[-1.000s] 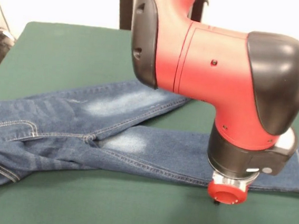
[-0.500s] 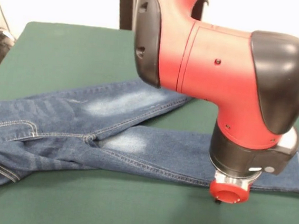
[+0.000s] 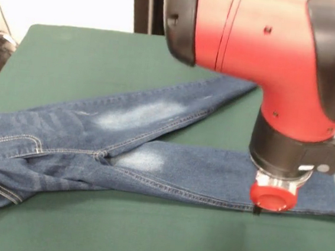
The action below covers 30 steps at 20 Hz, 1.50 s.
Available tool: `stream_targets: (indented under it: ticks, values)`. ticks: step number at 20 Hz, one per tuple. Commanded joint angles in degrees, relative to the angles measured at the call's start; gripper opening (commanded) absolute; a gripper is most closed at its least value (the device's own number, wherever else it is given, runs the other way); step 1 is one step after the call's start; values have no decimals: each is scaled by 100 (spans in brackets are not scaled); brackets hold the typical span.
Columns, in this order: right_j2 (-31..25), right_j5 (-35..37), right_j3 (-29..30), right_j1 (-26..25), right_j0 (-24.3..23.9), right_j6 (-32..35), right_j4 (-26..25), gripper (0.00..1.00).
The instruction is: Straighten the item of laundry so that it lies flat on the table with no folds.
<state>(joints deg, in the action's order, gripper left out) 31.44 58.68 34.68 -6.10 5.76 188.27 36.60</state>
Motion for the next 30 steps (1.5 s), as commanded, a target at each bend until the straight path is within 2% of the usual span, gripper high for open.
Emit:
stream_targets:
  ticks: [1,5,11,19,20,30]
  values:
    - [-518,-311,1138,447,209,820,-23,0]
    - [-602,-451,1223,457,186,744,-40,0]
    - [-656,-442,1049,213,82,609,-107,0]
    - [-694,-434,1053,213,31,502,-155,0]
    - [-780,-512,1119,245,14,509,-106,100]
    - [-798,-531,1140,233,11,576,-107,100]
